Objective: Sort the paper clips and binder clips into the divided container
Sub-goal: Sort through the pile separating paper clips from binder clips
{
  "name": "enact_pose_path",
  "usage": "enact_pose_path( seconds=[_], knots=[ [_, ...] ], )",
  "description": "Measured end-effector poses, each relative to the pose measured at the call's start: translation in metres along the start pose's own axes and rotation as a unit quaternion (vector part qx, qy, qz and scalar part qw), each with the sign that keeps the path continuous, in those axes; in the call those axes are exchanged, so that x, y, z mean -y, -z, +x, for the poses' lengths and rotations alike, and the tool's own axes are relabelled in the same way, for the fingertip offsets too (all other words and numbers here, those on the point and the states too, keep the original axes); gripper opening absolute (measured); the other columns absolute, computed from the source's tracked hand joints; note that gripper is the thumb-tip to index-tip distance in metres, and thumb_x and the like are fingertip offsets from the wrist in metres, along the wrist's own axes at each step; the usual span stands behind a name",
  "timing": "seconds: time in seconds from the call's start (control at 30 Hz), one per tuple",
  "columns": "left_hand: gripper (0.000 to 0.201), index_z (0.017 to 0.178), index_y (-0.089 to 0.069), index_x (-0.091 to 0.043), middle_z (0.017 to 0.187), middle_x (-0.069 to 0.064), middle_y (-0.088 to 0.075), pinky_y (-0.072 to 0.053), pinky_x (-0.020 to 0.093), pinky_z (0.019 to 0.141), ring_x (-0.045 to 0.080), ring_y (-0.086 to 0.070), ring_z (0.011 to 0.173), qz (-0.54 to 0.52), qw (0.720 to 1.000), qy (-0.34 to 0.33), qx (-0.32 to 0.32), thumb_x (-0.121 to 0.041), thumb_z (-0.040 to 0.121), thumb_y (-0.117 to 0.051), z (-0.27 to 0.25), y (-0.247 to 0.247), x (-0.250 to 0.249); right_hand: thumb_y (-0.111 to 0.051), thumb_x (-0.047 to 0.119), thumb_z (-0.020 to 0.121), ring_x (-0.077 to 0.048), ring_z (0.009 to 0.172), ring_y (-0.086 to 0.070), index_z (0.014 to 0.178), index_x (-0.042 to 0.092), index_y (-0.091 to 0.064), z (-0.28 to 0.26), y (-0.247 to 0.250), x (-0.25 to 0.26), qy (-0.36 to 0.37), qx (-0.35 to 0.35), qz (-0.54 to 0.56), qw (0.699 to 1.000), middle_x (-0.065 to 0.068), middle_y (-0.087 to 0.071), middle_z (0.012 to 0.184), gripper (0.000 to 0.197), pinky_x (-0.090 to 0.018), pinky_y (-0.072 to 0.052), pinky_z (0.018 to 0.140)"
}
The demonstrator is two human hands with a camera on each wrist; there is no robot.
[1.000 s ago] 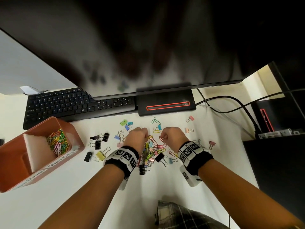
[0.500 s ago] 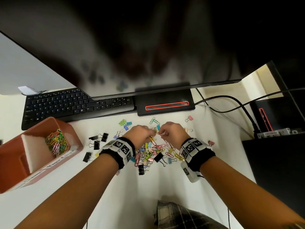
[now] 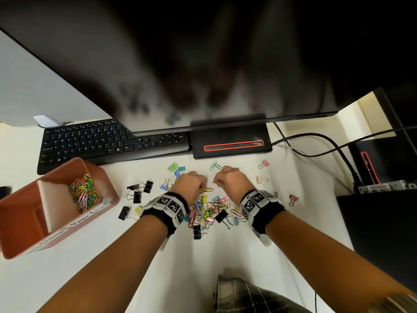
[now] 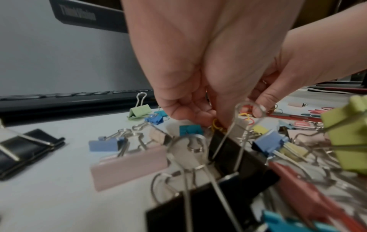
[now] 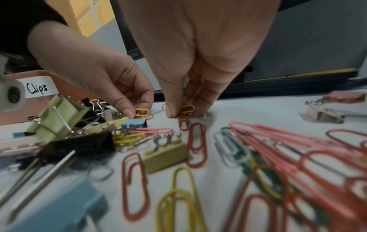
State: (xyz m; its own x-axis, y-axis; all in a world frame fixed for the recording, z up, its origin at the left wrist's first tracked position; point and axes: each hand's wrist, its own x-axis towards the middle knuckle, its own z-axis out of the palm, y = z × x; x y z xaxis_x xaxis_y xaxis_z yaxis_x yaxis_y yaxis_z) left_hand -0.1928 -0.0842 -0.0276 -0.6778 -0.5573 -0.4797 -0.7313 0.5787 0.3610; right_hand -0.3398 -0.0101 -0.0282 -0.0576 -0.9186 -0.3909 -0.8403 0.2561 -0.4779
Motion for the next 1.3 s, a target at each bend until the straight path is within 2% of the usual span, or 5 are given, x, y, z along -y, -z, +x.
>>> enact_pose_path(
  seconds=[0.3, 0.6, 0.8, 1.1, 1.3],
  knots=[
    [0.012, 0.100, -0.059, -0.011, 0.103, 0.008, -0.055, -0.049, 0.037, 0.084, 0.027, -0.057, 0.092, 0.003, 0.999, 0.033, 0.002, -0.017, 0.090, -0.054, 0.002, -0.009, 0.001, -0.051, 0.009, 0.090, -0.027, 0.097, -0.059, 0.100, 0.005, -0.064, -0.028, 0.003, -0.005, 0.012, 0.005, 0.045, 0.999, -0.013, -0.062, 0.105, 0.017, -0.036, -0.049, 0.087],
    [0.022, 0.100, -0.057, -0.014, 0.104, 0.005, -0.054, -0.050, 0.037, 0.084, 0.023, -0.056, 0.092, 0.013, 1.000, 0.025, -0.001, -0.019, 0.082, -0.067, -0.001, -0.014, 0.004, -0.063, 0.010, 0.084, -0.011, 0.076, -0.054, 0.093, 0.011, -0.068, -0.022, 0.034, -0.028, -0.047, -0.115, 0.138, 0.983, 0.002, -0.055, 0.094, 0.011, -0.023, -0.047, 0.077],
    [0.020, 0.098, -0.056, -0.015, 0.100, 0.004, -0.055, -0.050, 0.033, 0.081, 0.021, -0.055, 0.087, 0.003, 0.999, 0.031, -0.011, -0.019, 0.082, -0.066, -0.001, -0.010, 0.003, -0.061, 0.006, 0.084, -0.025, 0.096, -0.059, 0.100, 0.006, -0.067, 0.012, 0.024, -0.002, -0.021, -0.061, 0.101, 0.993, -0.008, -0.055, 0.117, 0.016, -0.033, -0.048, 0.092],
    [0.020, 0.098, -0.057, -0.015, 0.100, 0.004, -0.056, -0.049, 0.036, 0.082, 0.024, -0.057, 0.090, -0.010, 0.999, 0.027, -0.018, -0.017, 0.081, -0.067, -0.001, -0.013, 0.005, -0.051, 0.006, 0.089, -0.029, 0.095, -0.061, 0.113, 0.009, -0.056, 0.021, 0.011, 0.003, -0.097, -0.022, 0.074, 0.992, -0.014, -0.064, 0.106, 0.025, -0.036, -0.051, 0.086],
    [0.018, 0.101, -0.058, -0.015, 0.102, 0.005, -0.056, -0.049, 0.035, 0.083, 0.024, -0.057, 0.092, 0.008, 1.000, 0.023, -0.015, -0.017, 0.084, -0.063, 0.001, -0.012, 0.004, -0.051, 0.007, 0.090, -0.027, 0.101, -0.059, 0.122, 0.012, -0.050, 0.006, 0.010, 0.000, -0.038, 0.021, 0.026, 0.999, -0.012, -0.064, 0.110, 0.032, -0.035, -0.048, 0.087]
  ],
)
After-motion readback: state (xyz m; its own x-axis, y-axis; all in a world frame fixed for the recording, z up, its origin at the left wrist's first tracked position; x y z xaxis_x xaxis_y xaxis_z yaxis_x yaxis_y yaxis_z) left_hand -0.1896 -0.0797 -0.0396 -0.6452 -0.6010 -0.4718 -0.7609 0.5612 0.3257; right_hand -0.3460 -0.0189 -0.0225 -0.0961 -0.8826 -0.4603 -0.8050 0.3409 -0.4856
